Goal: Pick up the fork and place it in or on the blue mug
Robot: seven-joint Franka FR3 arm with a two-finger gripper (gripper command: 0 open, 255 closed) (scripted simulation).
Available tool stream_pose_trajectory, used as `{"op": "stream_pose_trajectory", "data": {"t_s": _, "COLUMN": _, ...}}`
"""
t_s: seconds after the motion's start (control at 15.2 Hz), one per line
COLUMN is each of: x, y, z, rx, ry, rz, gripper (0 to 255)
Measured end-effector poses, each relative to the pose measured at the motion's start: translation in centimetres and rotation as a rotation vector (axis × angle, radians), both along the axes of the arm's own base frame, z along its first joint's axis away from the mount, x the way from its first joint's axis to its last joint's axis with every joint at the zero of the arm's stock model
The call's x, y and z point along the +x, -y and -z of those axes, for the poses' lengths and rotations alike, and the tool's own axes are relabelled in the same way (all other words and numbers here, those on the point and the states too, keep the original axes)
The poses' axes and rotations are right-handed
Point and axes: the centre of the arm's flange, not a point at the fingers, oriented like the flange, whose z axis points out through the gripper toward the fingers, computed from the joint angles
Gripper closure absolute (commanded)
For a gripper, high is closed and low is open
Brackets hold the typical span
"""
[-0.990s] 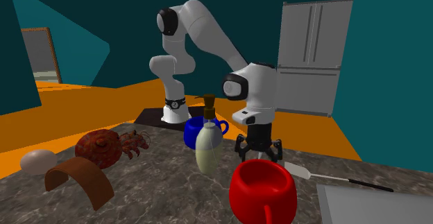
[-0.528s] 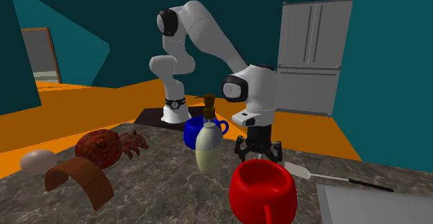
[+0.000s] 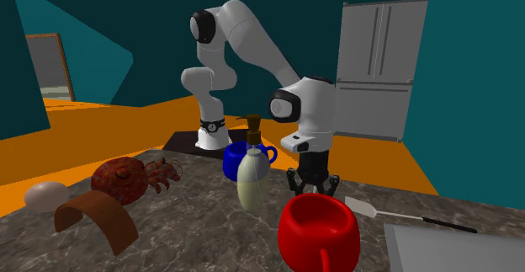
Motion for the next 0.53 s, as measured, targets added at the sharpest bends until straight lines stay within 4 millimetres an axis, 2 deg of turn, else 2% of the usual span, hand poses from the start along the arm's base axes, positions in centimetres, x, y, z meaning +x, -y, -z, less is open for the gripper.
{"op": "stream_pose_trajectory", "data": {"t_s": 0.26, "x": 0.0, "y": -0.1, "z": -0.4, "rx": 0.005, "ry": 0.002, "rz": -0.001, "gripper": 255}}
{"op": "stream_pose_trajectory", "data": {"t_s": 0.53, "x": -0.1, "y": -0.2, "z": -2.2, "rx": 0.01, "ry": 0.004, "rz": -0.003, "gripper": 255}}
